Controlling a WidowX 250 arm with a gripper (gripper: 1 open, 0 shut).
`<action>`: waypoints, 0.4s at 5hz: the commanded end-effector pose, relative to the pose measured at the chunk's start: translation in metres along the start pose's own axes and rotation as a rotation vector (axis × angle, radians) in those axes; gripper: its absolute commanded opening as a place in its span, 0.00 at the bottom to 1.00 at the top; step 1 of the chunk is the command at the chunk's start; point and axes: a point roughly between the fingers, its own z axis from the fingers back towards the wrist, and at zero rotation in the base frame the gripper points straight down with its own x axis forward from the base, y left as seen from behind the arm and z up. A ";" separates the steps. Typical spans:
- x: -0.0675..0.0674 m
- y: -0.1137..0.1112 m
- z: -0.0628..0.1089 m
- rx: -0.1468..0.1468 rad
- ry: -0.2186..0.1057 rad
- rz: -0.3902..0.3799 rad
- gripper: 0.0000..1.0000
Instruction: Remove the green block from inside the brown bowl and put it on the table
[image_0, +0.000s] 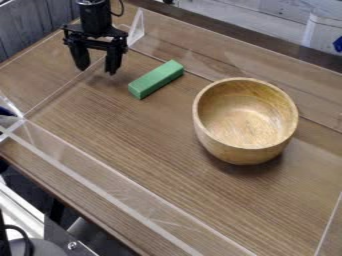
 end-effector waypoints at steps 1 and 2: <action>0.005 -0.003 0.037 0.000 -0.089 -0.018 1.00; 0.003 -0.007 0.054 -0.013 -0.118 -0.034 1.00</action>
